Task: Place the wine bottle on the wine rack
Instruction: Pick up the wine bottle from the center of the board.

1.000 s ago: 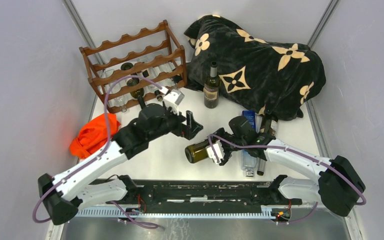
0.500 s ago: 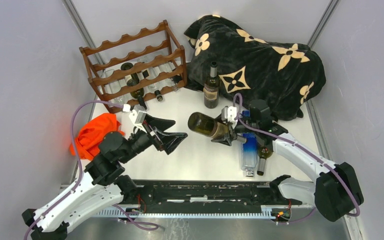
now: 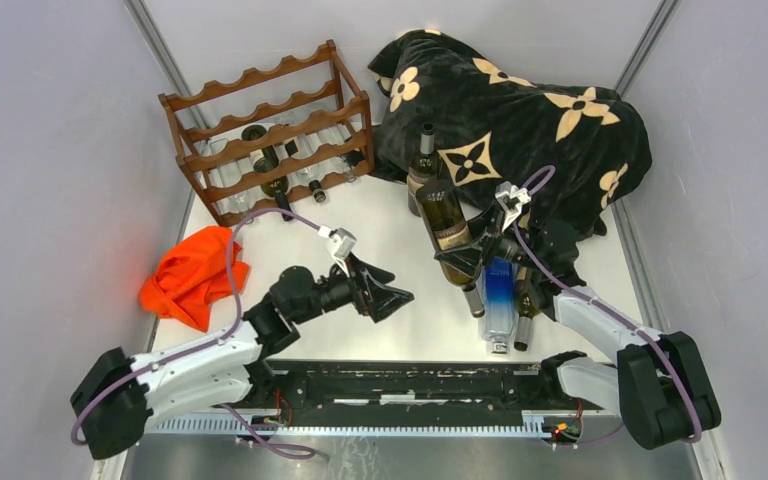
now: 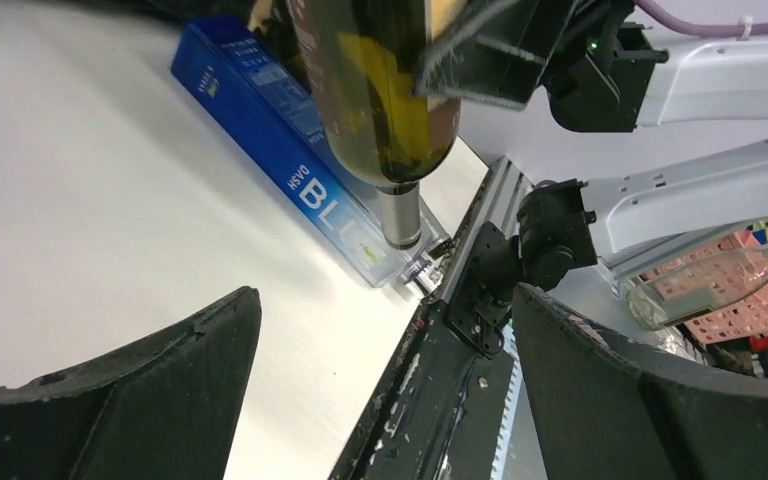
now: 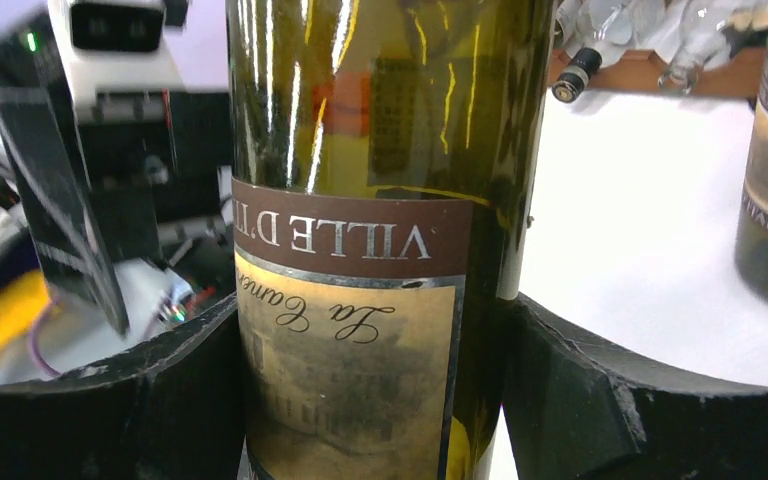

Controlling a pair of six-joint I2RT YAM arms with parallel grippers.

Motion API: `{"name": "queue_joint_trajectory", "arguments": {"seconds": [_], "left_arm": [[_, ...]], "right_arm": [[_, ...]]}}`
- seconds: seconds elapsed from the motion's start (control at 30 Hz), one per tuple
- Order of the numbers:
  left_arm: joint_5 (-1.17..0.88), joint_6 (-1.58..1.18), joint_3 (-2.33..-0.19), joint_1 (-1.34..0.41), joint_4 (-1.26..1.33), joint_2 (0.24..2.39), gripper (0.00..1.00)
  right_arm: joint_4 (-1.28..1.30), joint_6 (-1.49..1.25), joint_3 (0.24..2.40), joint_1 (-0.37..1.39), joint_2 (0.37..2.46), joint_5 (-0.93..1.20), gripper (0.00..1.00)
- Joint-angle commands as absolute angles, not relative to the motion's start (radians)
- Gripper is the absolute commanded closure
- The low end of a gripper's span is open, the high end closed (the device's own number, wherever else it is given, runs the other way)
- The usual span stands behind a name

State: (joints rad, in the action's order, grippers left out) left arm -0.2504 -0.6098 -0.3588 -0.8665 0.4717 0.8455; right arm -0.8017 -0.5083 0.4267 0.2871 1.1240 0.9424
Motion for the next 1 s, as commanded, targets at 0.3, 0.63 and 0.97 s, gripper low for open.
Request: {"name": "queue_joint_trajectory", "arguments": {"seconds": [0.3,0.63,0.97], "left_arm": [[0.074,-0.788,-0.433,-1.105,1.181,1.379,0.01],[0.136,-0.864,-0.580,-1.168,1.339,1.682,0.15],[0.183,-0.945,-0.607,-1.179,1.558,1.857,0.20]], "right_arm": [[-1.228,-1.067,0.338,0.246,1.206,0.744,1.00],[-1.237,-1.161,0.326,0.245,1.227,0.727,1.00],[-1.331,-1.302,0.272,0.245,1.227,0.672,1.00]]}}
